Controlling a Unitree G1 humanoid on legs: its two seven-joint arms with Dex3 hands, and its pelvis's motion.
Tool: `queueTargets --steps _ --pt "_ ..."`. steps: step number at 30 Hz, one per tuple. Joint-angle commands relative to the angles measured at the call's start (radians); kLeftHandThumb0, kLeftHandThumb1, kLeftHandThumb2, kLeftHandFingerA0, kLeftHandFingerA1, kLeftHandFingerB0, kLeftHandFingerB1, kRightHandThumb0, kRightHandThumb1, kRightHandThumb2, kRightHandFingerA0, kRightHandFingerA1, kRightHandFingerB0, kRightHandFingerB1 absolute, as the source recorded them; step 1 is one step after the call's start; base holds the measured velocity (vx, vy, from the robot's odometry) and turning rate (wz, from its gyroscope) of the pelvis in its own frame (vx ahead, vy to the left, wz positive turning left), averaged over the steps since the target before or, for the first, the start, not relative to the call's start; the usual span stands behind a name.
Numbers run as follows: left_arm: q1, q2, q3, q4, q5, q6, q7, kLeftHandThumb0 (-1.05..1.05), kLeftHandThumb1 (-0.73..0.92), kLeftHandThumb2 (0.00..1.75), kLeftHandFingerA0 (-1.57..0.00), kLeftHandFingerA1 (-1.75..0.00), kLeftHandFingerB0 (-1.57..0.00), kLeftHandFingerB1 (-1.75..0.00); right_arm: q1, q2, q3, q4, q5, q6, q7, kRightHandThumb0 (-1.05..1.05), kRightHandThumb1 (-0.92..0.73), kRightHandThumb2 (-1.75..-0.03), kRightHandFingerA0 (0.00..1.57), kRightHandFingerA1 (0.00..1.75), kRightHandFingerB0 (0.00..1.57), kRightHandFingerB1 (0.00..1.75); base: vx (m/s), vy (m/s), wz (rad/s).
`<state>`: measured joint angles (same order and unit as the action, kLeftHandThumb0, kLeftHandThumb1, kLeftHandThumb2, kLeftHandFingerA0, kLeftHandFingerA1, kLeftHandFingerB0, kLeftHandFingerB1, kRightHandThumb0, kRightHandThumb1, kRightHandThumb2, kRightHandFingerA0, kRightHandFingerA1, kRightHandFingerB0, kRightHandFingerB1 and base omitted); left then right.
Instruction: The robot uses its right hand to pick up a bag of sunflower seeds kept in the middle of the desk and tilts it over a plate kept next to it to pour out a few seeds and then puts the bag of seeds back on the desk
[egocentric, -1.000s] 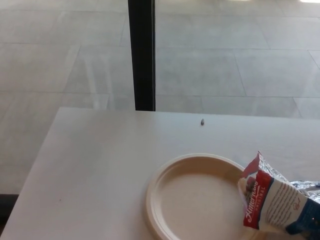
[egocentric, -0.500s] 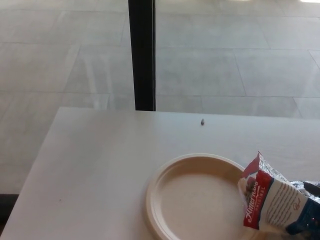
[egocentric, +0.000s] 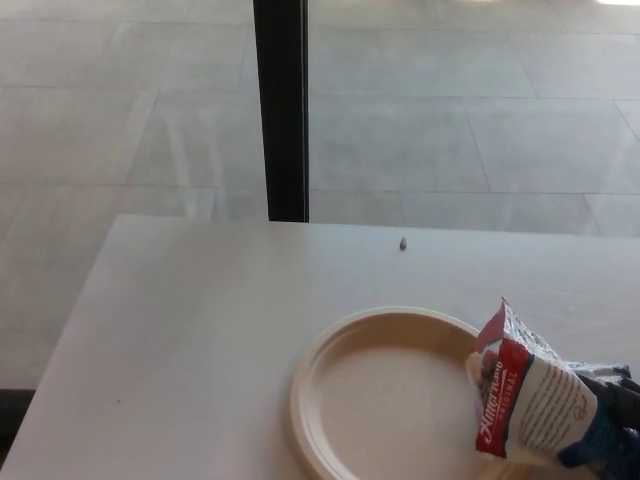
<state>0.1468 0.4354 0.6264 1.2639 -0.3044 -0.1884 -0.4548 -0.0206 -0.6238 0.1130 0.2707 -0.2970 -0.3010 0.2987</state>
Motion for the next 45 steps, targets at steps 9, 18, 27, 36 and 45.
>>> queueTargets --steps 9,18,27,36,45 --pt "0.007 0.018 -0.017 0.005 -0.005 -0.039 0.012 -0.81 0.67 0.77 -0.38 -0.53 -0.33 -0.41 -0.036 0.050 -0.002 0.006 -0.100 -0.055 -0.159 -0.71 -0.43 -0.86 0.01 0.25 0.00 0.25 0.00 0.000 0.00" --pt "0.005 0.016 -0.013 0.011 -0.013 -0.031 0.008 -0.77 0.76 0.63 -0.40 -0.51 -0.37 -0.36 -0.052 0.067 0.001 0.027 -0.241 -0.057 -0.353 -0.89 -0.51 -0.82 0.00 0.03 0.02 0.11 0.00 0.000 0.00" --pt "0.015 0.009 -0.010 0.008 -0.018 -0.030 0.012 -0.75 0.77 0.63 -0.41 -0.55 -0.37 -0.37 -0.100 0.005 0.069 0.063 -0.411 0.019 -0.415 -0.91 -0.56 -0.85 0.00 0.03 0.09 0.00 0.00 0.000 0.00" --pt "0.024 0.008 -0.024 0.009 -0.003 -0.050 0.021 -0.77 0.77 0.64 -0.40 -0.55 -0.41 -0.38 -0.170 -0.029 0.109 0.156 -0.422 0.047 -0.377 -0.90 -0.53 -0.85 0.00 0.03 0.02 0.00 0.00 0.000 0.00" --pt "0.027 0.000 -0.038 0.018 0.002 -0.050 0.058 -0.76 0.77 0.64 -0.46 -0.54 -0.41 -0.37 -0.210 -0.009 0.150 0.167 -0.332 0.169 -0.101 -0.80 -0.49 -0.79 0.00 0.03 0.00 0.02 0.00 0.000 0.00"
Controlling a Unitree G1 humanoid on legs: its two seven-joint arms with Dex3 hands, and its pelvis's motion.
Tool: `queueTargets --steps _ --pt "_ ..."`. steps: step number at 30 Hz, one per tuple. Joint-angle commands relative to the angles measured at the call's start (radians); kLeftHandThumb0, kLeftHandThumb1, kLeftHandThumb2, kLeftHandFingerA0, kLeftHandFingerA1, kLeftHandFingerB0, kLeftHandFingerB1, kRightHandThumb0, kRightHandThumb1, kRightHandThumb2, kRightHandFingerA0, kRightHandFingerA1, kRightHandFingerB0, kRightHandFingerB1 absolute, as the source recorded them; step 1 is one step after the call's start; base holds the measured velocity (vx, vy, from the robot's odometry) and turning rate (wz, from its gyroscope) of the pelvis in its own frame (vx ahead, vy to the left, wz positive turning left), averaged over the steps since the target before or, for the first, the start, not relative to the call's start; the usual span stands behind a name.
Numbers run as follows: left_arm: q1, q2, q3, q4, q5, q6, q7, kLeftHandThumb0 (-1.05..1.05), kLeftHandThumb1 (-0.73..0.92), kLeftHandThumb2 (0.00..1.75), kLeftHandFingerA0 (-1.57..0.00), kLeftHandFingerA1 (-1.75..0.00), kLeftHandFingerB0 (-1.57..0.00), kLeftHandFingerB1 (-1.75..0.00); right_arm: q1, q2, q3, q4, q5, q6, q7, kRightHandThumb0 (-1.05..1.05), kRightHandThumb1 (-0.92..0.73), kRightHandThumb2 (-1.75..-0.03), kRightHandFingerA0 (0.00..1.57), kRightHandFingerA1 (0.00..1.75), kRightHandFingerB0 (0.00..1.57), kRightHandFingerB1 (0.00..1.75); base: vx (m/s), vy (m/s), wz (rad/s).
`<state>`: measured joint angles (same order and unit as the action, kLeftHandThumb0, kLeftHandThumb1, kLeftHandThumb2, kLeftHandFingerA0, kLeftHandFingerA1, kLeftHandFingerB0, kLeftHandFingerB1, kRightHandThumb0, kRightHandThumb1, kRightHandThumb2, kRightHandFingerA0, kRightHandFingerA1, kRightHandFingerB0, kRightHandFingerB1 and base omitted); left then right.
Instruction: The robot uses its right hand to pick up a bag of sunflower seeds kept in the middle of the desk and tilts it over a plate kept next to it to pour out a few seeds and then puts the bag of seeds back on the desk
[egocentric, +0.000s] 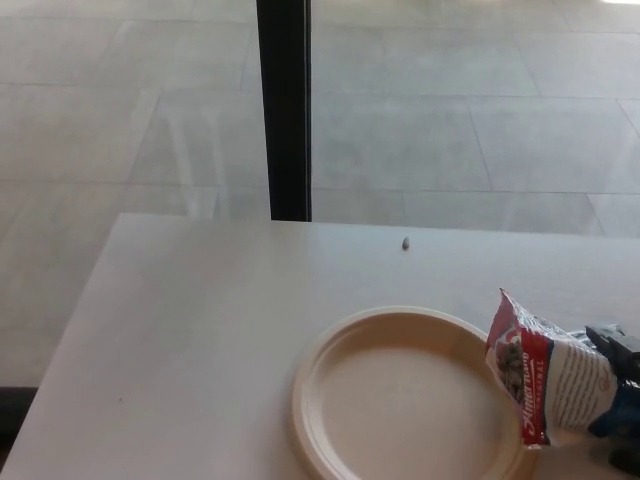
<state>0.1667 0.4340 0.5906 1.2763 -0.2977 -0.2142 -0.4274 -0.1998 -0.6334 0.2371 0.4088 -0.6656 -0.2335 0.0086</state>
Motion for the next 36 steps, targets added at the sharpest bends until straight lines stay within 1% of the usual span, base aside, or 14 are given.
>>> queueTargets --steps 1,3,4,6,12,13,15,22,27,31,32,33,34,36 --pt "0.006 0.001 -0.002 0.005 -0.005 -0.024 0.030 -0.76 0.77 0.64 -0.46 -0.54 -0.41 -0.37 -0.031 0.000 0.026 0.027 0.037 0.104 0.191 -0.80 -0.49 -0.79 0.00 0.03 0.00 0.02 0.00 0.000 0.00" --pt "0.006 0.001 0.001 0.006 -0.009 -0.022 0.024 -0.76 0.77 0.63 -0.45 -0.53 -0.40 -0.36 -0.034 0.008 0.029 0.038 0.060 0.098 0.216 -0.67 -0.41 -0.78 0.03 0.34 0.00 0.16 0.00 0.000 0.00" --pt "0.005 0.001 0.002 0.007 -0.011 -0.019 0.024 -0.75 0.60 1.00 -0.42 -0.62 -0.32 -0.50 -0.036 0.012 0.032 0.039 0.071 0.101 0.236 -0.61 -0.36 -0.74 0.17 0.50 0.00 0.22 0.00 0.000 0.00" --pt "0.002 0.000 -0.001 0.007 -0.008 -0.021 0.029 -0.75 0.77 0.64 -0.47 -0.53 -0.41 -0.36 -0.044 0.021 0.039 0.052 0.092 0.080 0.260 -0.55 -0.37 -0.72 0.33 0.66 0.00 0.18 0.00 0.000 0.00" --pt "-0.001 0.002 -0.010 0.006 -0.001 -0.019 0.038 -0.77 0.77 0.64 -0.46 -0.54 -0.41 -0.36 -0.051 0.054 0.032 0.124 0.174 -0.061 0.241 -0.34 -0.48 -0.59 0.51 0.65 0.08 0.24 0.00 0.000 0.00" --pt "0.000 0.003 -0.013 0.004 0.000 -0.024 0.035 -0.76 0.77 0.64 -0.46 -0.55 -0.41 -0.37 -0.053 0.063 0.024 0.141 0.198 -0.072 0.250 -0.25 -0.39 -0.88 0.62 0.75 0.00 0.48 0.00 0.000 0.00" --pt "0.001 0.005 -0.017 0.002 0.002 -0.026 0.039 -0.76 0.77 0.64 -0.48 -0.55 -0.42 -0.37 -0.053 0.065 0.020 0.153 0.209 -0.085 0.249 -0.30 -0.57 -0.57 0.75 0.75 0.12 0.30 0.00 0.000 0.00" --pt "0.007 0.006 -0.020 0.005 0.001 -0.037 0.051 -0.76 0.78 0.64 -0.47 -0.54 -0.44 -0.38 -0.038 0.079 0.005 0.187 0.223 -0.177 0.160 -0.26 -0.75 -0.62 0.99 0.96 0.28 0.30 0.00 0.000 0.00" --pt "0.013 -0.001 -0.021 0.001 0.000 -0.050 0.053 -0.77 0.78 0.64 -0.45 -0.53 -0.42 -0.37 -0.044 0.088 0.016 0.207 0.187 -0.230 0.080 -0.30 -0.66 -0.86 1.03 1.09 0.31 0.45 0.00 0.000 0.00" --pt "0.012 -0.005 -0.019 -0.001 -0.005 -0.050 0.056 -0.76 0.78 0.64 -0.46 -0.54 -0.43 -0.37 -0.054 0.087 0.033 0.224 0.157 -0.244 0.032 -0.22 -0.76 -0.63 1.00 1.25 0.40 0.34 0.00 0.000 0.00" --pt "0.012 -0.006 -0.018 -0.002 -0.007 -0.050 0.054 -0.77 0.77 0.64 -0.44 -0.55 -0.43 -0.38 -0.059 0.089 0.041 0.235 0.140 -0.258 -0.001 -0.20 -0.77 -0.65 0.80 1.60 0.47 0.38 0.00 0.000 0.00" --pt "0.012 -0.005 -0.021 -0.003 -0.005 -0.050 0.056 -0.75 0.61 1.02 -0.39 -0.61 -0.33 -0.50 -0.063 0.092 0.052 0.247 0.119 -0.268 -0.042 -0.21 -0.79 -0.62 0.77 1.69 0.53 0.40 0.00 0.000 0.00" --pt "0.014 -0.005 -0.021 -0.004 -0.005 -0.053 0.052 -0.76 0.78 0.64 -0.42 -0.55 -0.42 -0.38 -0.063 0.097 0.055 0.247 0.121 -0.259 -0.048 -0.19 -0.81 -0.62 0.79 1.74 0.60 0.43 0.00 0.000 0.00" --pt "0.013 -0.004 -0.020 -0.006 -0.006 -0.054 0.051 -0.75 0.78 0.64 -0.42 -0.55 -0.42 -0.38 -0.070 0.109 0.068 0.260 0.104 -0.237 -0.077 -0.18 -0.80 -0.71 0.79 1.71 0.80 0.55 0.00 0.000 0.00"
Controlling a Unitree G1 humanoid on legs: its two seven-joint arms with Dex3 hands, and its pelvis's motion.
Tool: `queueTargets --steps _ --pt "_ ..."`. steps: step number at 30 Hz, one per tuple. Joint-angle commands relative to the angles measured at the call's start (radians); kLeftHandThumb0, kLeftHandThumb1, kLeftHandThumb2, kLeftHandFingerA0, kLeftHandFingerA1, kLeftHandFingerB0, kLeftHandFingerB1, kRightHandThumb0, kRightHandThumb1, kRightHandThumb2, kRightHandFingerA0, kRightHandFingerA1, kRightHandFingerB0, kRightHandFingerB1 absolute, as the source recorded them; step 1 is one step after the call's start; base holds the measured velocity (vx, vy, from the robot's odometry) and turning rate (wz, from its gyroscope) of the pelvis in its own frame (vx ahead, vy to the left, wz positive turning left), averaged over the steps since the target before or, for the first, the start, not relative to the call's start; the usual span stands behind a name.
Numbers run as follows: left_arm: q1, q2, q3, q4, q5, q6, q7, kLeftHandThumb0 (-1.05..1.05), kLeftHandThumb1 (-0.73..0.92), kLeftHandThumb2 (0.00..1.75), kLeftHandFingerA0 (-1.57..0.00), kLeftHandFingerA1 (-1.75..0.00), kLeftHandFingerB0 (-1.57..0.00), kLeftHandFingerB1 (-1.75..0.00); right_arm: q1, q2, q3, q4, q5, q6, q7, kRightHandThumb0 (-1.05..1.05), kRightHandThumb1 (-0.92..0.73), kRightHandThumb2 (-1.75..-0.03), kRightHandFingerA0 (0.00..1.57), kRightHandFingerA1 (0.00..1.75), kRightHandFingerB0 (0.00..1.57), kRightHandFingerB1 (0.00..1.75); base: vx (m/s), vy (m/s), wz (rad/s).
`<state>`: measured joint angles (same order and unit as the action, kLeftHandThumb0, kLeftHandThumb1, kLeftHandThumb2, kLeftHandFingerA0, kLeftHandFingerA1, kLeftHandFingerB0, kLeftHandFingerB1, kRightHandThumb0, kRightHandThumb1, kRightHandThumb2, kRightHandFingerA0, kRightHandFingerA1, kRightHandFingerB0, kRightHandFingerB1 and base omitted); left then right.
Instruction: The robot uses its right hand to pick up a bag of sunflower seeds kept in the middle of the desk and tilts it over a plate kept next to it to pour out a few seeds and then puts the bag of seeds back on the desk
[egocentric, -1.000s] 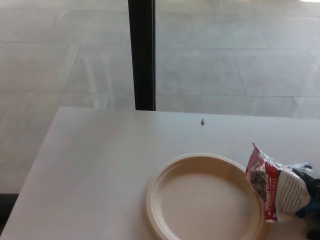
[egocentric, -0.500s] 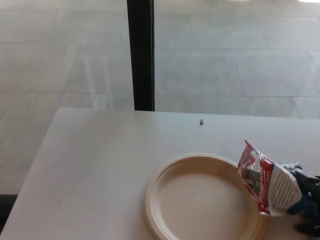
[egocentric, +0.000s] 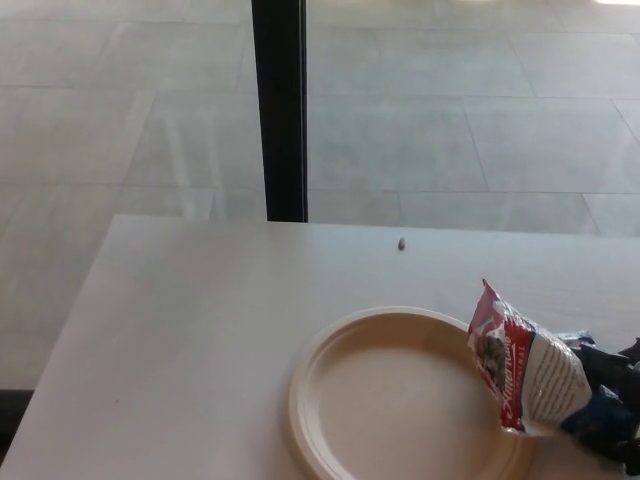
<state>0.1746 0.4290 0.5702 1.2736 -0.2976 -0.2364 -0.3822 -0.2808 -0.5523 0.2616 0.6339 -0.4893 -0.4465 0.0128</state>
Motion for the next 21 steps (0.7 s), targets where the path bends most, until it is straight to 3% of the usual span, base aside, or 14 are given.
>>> queueTargets --steps 1,2,3,4,5,6,14,19,21 --pt "0.004 0.002 -0.001 -0.002 -0.005 -0.032 0.009 -0.75 0.78 0.64 -0.44 -0.54 -0.42 -0.37 0.012 0.030 0.049 0.029 -0.074 -0.008 -0.078 -0.16 -0.64 -0.99 0.91 1.53 0.98 0.82 0.00 0.000 0.00" --pt "0.003 0.002 -0.003 -0.001 -0.002 -0.032 0.014 -0.75 0.78 0.64 -0.44 -0.54 -0.42 -0.37 0.017 0.031 0.054 0.017 -0.078 0.015 -0.071 -0.16 -0.64 -0.99 0.91 1.53 0.98 0.82 0.00 0.000 0.00" --pt "-0.001 0.005 -0.005 0.001 0.000 -0.030 0.015 -0.75 0.78 0.65 -0.44 -0.54 -0.42 -0.37 0.021 0.032 0.058 0.022 -0.080 0.007 -0.087 -0.14 -0.56 -1.09 0.99 1.42 0.99 1.06 0.00 0.000 0.00" --pt "-0.001 0.005 -0.004 0.001 -0.001 -0.029 0.013 -0.75 0.78 0.64 -0.45 -0.54 -0.42 -0.37 0.027 0.033 0.062 0.021 -0.090 0.007 -0.107 -0.19 -0.57 -1.08 0.98 1.51 0.95 1.29 0.00 0.000 0.00" --pt "0.000 0.005 -0.007 -0.001 0.001 -0.032 0.015 -0.78 0.77 0.63 -0.45 -0.54 -0.44 -0.38 0.039 0.038 0.069 0.024 -0.103 0.006 -0.145 -0.16 -0.54 -1.16 0.88 1.67 0.78 1.55 0.00 0.000 0.00" --pt "0.000 0.004 -0.008 -0.001 0.002 -0.034 0.015 -0.77 0.77 0.63 -0.45 -0.54 -0.44 -0.38 0.047 0.041 0.073 0.024 -0.107 0.004 -0.164 -0.19 -0.54 -1.18 0.88 1.71 0.78 1.61 0.00 0.000 0.00" --pt "-0.013 0.010 -0.006 -0.003 -0.003 -0.026 0.013 -0.75 0.77 0.64 -0.45 -0.53 -0.42 -0.37 0.076 0.077 0.070 0.018 -0.040 0.050 -0.137 -0.25 -0.52 -1.18 0.91 1.75 0.79 1.66 0.00 0.000 0.00" --pt "-0.020 0.015 -0.004 0.003 -0.004 -0.011 0.015 -0.77 0.75 0.63 -0.45 -0.53 -0.43 -0.38 0.095 0.126 0.030 0.067 0.007 0.018 -0.210 -0.26 -0.46 -1.29 0.94 1.75 0.80 1.68 0.00 0.000 0.00" --pt "-0.022 0.017 -0.009 0.005 0.001 -0.014 0.013 -0.76 0.76 0.63 -0.45 -0.53 -0.43 -0.37 0.112 0.147 0.011 0.084 0.029 -0.005 -0.236 -0.21 -0.47 -1.33 0.97 1.75 0.80 1.62 0.00 0.000 0.00"
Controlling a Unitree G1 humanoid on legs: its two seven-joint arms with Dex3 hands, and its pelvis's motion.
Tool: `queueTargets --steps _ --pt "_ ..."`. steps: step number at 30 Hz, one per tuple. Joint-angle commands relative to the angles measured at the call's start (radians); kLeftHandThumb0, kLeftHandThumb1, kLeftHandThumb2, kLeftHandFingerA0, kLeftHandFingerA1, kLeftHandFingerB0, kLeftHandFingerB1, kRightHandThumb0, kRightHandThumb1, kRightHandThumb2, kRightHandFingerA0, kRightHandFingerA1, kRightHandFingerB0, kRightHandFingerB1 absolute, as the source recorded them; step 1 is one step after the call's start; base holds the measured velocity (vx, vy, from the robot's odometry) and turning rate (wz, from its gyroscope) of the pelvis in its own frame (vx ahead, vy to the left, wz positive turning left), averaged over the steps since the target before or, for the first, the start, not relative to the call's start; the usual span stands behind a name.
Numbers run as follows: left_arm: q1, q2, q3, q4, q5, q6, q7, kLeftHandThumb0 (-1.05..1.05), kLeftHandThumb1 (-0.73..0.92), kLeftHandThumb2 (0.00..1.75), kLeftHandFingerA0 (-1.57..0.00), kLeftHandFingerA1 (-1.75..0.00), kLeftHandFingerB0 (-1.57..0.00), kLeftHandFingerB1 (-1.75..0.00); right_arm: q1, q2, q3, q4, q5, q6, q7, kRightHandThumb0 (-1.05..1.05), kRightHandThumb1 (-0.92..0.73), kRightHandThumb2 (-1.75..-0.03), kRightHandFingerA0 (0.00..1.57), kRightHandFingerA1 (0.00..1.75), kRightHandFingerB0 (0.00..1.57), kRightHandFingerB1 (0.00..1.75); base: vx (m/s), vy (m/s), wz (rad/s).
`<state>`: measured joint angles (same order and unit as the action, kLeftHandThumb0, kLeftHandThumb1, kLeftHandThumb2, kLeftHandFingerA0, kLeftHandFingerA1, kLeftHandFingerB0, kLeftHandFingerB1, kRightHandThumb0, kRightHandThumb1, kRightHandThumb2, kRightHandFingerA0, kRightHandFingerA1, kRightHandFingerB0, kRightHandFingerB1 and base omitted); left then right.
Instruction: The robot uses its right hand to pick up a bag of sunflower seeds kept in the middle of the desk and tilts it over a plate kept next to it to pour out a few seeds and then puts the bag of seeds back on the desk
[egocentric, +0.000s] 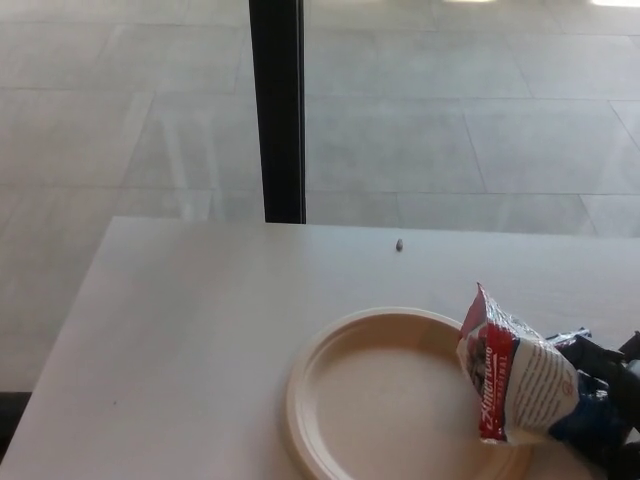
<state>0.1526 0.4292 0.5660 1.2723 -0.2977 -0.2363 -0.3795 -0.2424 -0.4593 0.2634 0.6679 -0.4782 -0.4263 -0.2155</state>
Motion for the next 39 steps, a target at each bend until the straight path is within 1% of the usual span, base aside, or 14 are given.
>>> queueTargets --steps 1,9,10,12,15,24,25,28,29,30,31,33,34,39 --pt "0.000 0.017 -0.005 0.007 0.002 -0.013 0.011 -0.76 0.76 0.63 -0.45 -0.53 -0.43 -0.37 0.073 0.055 0.008 0.053 0.017 -0.028 -0.009 -0.21 -0.47 -1.33 0.97 1.75 0.80 1.62 0.00 0.000 0.00" --pt "0.007 0.023 -0.004 0.004 -0.001 -0.023 -0.007 -0.77 0.76 0.63 -0.42 -0.54 -0.41 -0.38 0.085 0.083 -0.060 0.005 0.094 0.002 0.021 -0.20 -0.51 -1.21 0.92 1.75 0.79 1.69 0.00 0.000 0.00" --pt "0.005 0.025 0.002 0.006 -0.007 -0.018 -0.014 -0.83 0.61 0.78 -0.40 -0.58 -0.37 -0.44 0.074 0.084 -0.076 0.017 0.115 -0.043 0.016 -0.16 -0.49 -1.24 0.92 1.75 0.79 1.69 0.00 0.000 0.00" --pt "0.005 0.027 0.003 0.007 -0.008 -0.017 -0.014 -0.83 0.61 0.78 -0.40 -0.58 -0.37 -0.44 0.068 0.088 -0.079 0.027 0.117 -0.051 0.017 -0.16 -0.49 -1.24 0.92 1.75 0.79 1.69 0.00 0.000 0.00" --pt "0.000 0.027 0.004 0.007 -0.009 -0.008 -0.006 -0.75 0.75 0.63 -0.42 -0.55 -0.42 -0.38 0.050 0.086 -0.103 -0.002 0.133 -0.004 0.032 -0.22 -0.49 -1.23 0.94 1.75 0.81 1.68 0.00 0.000 0.00" --pt "-0.001 0.029 -0.001 -0.003 -0.003 -0.014 0.007 -0.74 0.77 0.63 -0.43 -0.56 -0.44 -0.39 0.031 0.071 -0.160 -0.039 0.147 -0.002 0.023 -0.20 -0.48 -1.18 0.90 1.75 0.77 1.60 0.00 0.000 0.00" --pt "-0.003 0.031 -0.002 -0.001 -0.002 -0.011 0.010 -0.73 0.78 0.64 -0.43 -0.56 -0.45 -0.39 0.027 0.072 -0.170 -0.031 0.142 -0.033 -0.008 -0.23 -0.44 -1.16 1.21 1.39 1.01 1.28 0.00 0.000 0.00" --pt "-0.004 0.035 0.002 0.002 -0.006 -0.004 0.006 -0.71 0.79 0.64 -0.44 -0.56 -0.44 -0.39 0.007 0.067 -0.182 -0.023 0.094 -0.084 -0.098 -0.19 -0.42 -1.19 1.22 1.41 1.00 1.29 0.00 0.000 0.00" --pt "-0.006 0.035 -0.001 0.004 -0.001 -0.003 0.013 -0.71 0.79 0.64 -0.44 -0.54 -0.44 -0.39 0.002 0.067 -0.190 -0.036 0.102 -0.065 -0.088 -0.14 -0.41 -1.28 0.89 1.74 0.78 1.57 0.00 0.000 0.00" --pt "-0.006 0.035 -0.002 0.004 -0.001 -0.003 0.013 -0.71 0.79 0.64 -0.44 -0.54 -0.44 -0.39 0.002 0.068 -0.191 -0.034 0.101 -0.067 -0.089 -0.14 -0.41 -1.28 0.89 1.74 0.78 1.57 0.00 0.000 0.00" --pt "-0.006 0.035 -0.002 0.004 0.000 -0.003 0.014 -0.72 0.78 0.63 -0.45 -0.55 -0.45 -0.39 -0.001 0.066 -0.195 -0.042 0.103 -0.073 -0.091 -0.18 -0.45 -1.19 1.20 1.42 0.98 1.28 0.00 0.000 0.00" --pt "-0.005 0.035 -0.006 0.005 0.003 -0.011 0.013 -0.74 0.77 0.63 -0.45 -0.55 -0.45 -0.39 -0.026 0.052 -0.207 -0.077 0.093 -0.069 -0.097 -0.17 -0.48 -1.17 1.18 1.43 0.95 1.28 0.00 0.000 0.00" --pt "-0.008 0.038 -0.006 0.006 0.004 -0.008 0.016 -0.75 0.77 0.63 -0.45 -0.55 -0.45 -0.38 -0.030 0.054 -0.209 -0.078 0.092 -0.066 -0.097 -0.12 -0.48 -1.19 0.86 1.73 0.75 1.57 0.00 0.000 0.00" --pt "-0.003 0.042 -0.007 -0.002 0.001 -0.015 0.013 -0.74 0.77 0.63 -0.44 -0.56 -0.44 -0.39 -0.067 0.042 -0.211 -0.135 0.063 -0.035 -0.090 -0.13 -0.51 -1.13 0.86 1.71 0.79 1.54 0.00 0.000 0.00"
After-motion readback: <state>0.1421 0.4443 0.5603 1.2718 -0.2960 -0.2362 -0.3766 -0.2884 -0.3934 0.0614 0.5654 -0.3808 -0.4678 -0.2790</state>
